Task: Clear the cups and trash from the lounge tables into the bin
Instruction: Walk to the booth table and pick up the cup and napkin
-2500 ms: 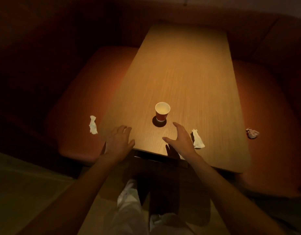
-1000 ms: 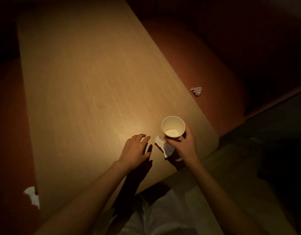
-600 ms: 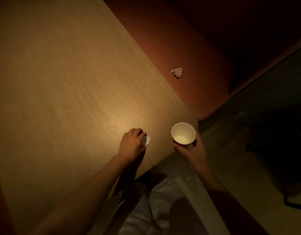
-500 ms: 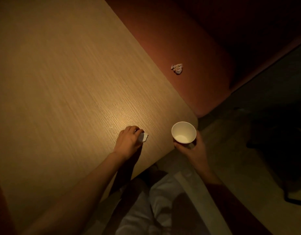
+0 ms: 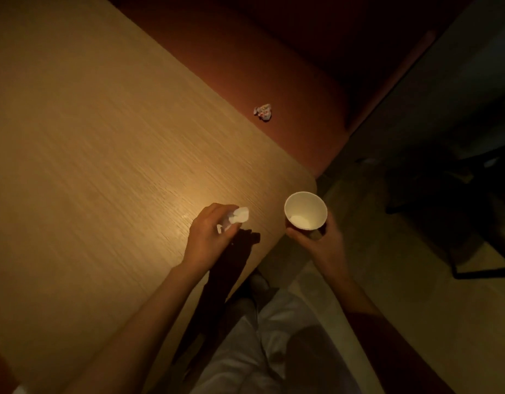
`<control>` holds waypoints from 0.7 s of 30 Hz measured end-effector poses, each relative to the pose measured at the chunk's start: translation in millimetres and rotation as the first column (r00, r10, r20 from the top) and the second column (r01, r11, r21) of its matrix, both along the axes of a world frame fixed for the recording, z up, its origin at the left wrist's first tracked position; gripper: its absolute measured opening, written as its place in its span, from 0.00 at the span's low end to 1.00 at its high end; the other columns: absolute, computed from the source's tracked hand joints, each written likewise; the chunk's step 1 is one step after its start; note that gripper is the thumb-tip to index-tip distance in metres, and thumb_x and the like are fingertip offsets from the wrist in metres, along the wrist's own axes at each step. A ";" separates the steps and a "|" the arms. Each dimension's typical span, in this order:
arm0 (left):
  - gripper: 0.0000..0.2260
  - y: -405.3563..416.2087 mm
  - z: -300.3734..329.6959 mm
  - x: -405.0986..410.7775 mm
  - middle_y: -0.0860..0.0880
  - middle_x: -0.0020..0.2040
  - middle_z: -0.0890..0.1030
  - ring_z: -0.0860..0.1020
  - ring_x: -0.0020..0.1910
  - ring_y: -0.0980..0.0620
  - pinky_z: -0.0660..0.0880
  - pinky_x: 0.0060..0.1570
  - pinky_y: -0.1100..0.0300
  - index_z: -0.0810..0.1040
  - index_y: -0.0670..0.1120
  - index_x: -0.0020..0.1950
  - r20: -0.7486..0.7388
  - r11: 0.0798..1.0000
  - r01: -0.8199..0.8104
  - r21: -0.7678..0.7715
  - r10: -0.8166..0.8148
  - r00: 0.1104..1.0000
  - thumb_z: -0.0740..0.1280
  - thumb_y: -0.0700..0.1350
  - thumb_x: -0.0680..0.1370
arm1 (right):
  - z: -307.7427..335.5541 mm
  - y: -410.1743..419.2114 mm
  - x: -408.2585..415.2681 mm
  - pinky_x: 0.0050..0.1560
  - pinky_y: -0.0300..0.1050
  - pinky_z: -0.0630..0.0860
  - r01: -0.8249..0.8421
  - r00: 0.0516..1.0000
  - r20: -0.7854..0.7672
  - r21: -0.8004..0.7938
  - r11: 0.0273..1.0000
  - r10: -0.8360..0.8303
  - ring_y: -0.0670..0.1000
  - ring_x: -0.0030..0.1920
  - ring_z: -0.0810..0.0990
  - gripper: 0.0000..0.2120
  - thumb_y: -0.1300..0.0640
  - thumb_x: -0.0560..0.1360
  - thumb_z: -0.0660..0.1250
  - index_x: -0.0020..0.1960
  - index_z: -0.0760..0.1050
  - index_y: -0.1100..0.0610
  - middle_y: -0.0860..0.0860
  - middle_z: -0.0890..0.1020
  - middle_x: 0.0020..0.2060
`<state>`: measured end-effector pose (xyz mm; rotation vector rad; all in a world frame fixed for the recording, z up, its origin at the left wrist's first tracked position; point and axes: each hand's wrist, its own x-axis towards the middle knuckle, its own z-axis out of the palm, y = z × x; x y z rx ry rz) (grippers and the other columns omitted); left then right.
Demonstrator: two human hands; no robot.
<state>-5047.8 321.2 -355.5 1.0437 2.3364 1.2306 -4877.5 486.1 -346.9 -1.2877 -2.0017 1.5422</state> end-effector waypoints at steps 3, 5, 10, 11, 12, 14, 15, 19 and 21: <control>0.14 2.3 28.0 11.4 0.52 0.48 0.80 0.76 0.45 0.55 0.73 0.44 0.62 0.79 0.49 0.56 -0.046 0.989 0.121 0.088 -0.117 0.992 0.67 0.52 0.73 | 14.2 -14.1 24.9 0.63 0.53 0.74 0.134 0.991 -0.023 0.043 0.990 -0.133 0.50 0.64 0.73 0.39 0.54 0.63 0.80 0.70 0.66 0.52 0.48 0.75 0.63; 0.14 9.1 37.3 22.7 0.52 0.49 0.80 0.76 0.46 0.55 0.73 0.44 0.62 0.79 0.49 0.57 -0.069 0.973 0.208 0.099 -0.202 0.977 0.67 0.51 0.73 | 21.3 -21.8 46.4 0.58 0.43 0.75 0.213 0.976 -0.053 0.035 0.976 -0.211 0.48 0.62 0.74 0.36 0.56 0.64 0.80 0.68 0.68 0.51 0.46 0.76 0.60; 0.14 44.1 44.2 74.7 0.52 0.50 0.79 0.76 0.49 0.54 0.70 0.47 0.69 0.79 0.47 0.57 -0.081 0.903 0.422 0.084 -0.416 0.906 0.68 0.50 0.73 | 32.0 -32.9 120.1 0.56 0.41 0.74 0.403 0.910 -0.121 0.026 0.915 -0.397 0.47 0.60 0.76 0.33 0.59 0.64 0.79 0.64 0.68 0.47 0.45 0.78 0.57; 0.14 52.1 45.5 88.7 0.52 0.51 0.79 0.76 0.50 0.54 0.69 0.48 0.70 0.79 0.47 0.57 -0.079 0.885 0.461 0.069 -0.456 0.887 0.69 0.48 0.73 | 32.1 -35.1 137.6 0.57 0.43 0.74 0.434 0.896 -0.123 0.035 0.900 -0.427 0.47 0.60 0.76 0.34 0.58 0.64 0.79 0.65 0.68 0.47 0.46 0.77 0.58; 0.14 59.9 47.4 103.7 0.51 0.53 0.79 0.76 0.52 0.54 0.69 0.50 0.70 0.79 0.47 0.58 -0.078 0.865 0.499 0.050 -0.495 0.865 0.70 0.46 0.73 | 32.1 -37.0 155.6 0.57 0.44 0.75 0.466 0.880 -0.122 0.045 0.883 -0.458 0.47 0.60 0.76 0.34 0.58 0.64 0.79 0.65 0.67 0.47 0.46 0.77 0.59; 0.15 74.5 51.5 138.4 0.49 0.56 0.79 0.76 0.55 0.53 0.72 0.52 0.64 0.79 0.47 0.59 -0.076 0.821 0.570 0.021 -0.567 0.820 0.72 0.43 0.73 | 32.0 -39.7 193.8 0.57 0.43 0.75 0.538 0.840 -0.127 0.069 0.840 -0.527 0.47 0.60 0.75 0.35 0.57 0.65 0.79 0.67 0.67 0.48 0.47 0.76 0.60; 0.15 81.5 53.3 158.4 0.49 0.56 0.79 0.76 0.56 0.53 0.72 0.53 0.63 0.79 0.47 0.59 -0.073 0.796 0.605 0.012 -0.602 0.795 0.72 0.43 0.73 | 32.1 -40.5 214.2 0.55 0.41 0.74 0.577 0.814 -0.136 0.074 0.813 -0.565 0.47 0.60 0.75 0.35 0.57 0.65 0.79 0.67 0.67 0.48 0.46 0.76 0.60; 0.16 107.8 53.9 249.4 0.51 0.56 0.78 0.75 0.56 0.56 0.73 0.52 0.67 0.78 0.48 0.59 -0.064 0.665 0.746 -0.035 -0.747 0.662 0.72 0.44 0.72 | 30.8 -46.5 303.9 0.49 0.32 0.74 0.734 0.674 -0.190 0.068 0.675 -0.714 0.44 0.57 0.77 0.32 0.59 0.65 0.79 0.63 0.68 0.46 0.44 0.78 0.56; 0.16 121.4 50.6 300.5 0.51 0.55 0.79 0.75 0.54 0.58 0.70 0.49 0.72 0.78 0.48 0.59 -0.081 0.598 0.799 -0.063 -0.801 0.593 0.72 0.44 0.72 | 28.3 -50.6 354.5 0.50 0.33 0.74 0.799 0.597 -0.206 0.069 0.597 -0.776 0.42 0.56 0.78 0.31 0.59 0.65 0.79 0.62 0.69 0.46 0.45 0.79 0.56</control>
